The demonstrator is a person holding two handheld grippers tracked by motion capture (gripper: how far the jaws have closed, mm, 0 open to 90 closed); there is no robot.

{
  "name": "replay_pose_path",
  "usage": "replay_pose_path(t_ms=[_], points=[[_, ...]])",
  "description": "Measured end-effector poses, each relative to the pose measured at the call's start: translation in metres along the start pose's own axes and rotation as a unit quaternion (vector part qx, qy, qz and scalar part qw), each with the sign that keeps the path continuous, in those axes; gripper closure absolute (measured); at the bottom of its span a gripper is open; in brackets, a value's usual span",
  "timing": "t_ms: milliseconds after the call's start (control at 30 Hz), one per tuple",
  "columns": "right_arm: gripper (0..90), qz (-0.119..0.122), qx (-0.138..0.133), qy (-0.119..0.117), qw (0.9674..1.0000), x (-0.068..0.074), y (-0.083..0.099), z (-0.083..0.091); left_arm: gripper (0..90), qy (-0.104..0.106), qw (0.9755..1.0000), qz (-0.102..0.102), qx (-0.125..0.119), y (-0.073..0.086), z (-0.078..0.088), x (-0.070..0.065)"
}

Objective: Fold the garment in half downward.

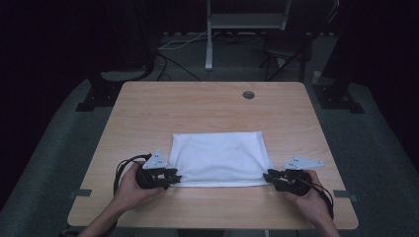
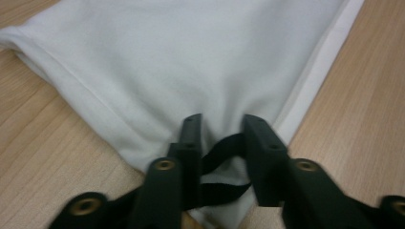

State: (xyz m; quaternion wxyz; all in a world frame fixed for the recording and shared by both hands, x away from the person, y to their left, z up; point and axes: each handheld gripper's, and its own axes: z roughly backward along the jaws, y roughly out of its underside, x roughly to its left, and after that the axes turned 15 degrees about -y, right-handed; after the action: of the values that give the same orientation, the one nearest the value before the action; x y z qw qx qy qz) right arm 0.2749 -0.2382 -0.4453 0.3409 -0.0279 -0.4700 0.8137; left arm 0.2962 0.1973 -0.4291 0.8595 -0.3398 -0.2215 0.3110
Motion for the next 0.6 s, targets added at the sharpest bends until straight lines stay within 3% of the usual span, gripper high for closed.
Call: replay_pose_path(t_ms=[133,367,467,533,600], points=[[85.9,0.001,0.006,-0.006,1.0000,0.002,0.000,0.001,84.6,0.005,1.0000,0.008,0.001,0.002,0.001,0.000],[86.0,0.001,0.009,-0.013,0.9999,0.007,0.000,0.008,84.5,0.018,0.9998,0.010,-0.003,0.002,0.010,-0.002],[80.5,0.000,0.017,-0.021,0.9996,0.005,0.003,0.006,71.5,0.031,0.9992,0.023,-0.007,0.003,0.013,-0.002],[72.2,0.000,0.011,-0.023,0.9997,0.006,0.002,0.007,52.1,0.022,0.9985,0.051,-0.008,0.004,0.018,0.001],[64.2,0.002,-0.007,-0.012,0.9999,0.006,0.000,0.011,39.7,0.012,0.9971,0.073,-0.021,0.005,0.026,0.004]])
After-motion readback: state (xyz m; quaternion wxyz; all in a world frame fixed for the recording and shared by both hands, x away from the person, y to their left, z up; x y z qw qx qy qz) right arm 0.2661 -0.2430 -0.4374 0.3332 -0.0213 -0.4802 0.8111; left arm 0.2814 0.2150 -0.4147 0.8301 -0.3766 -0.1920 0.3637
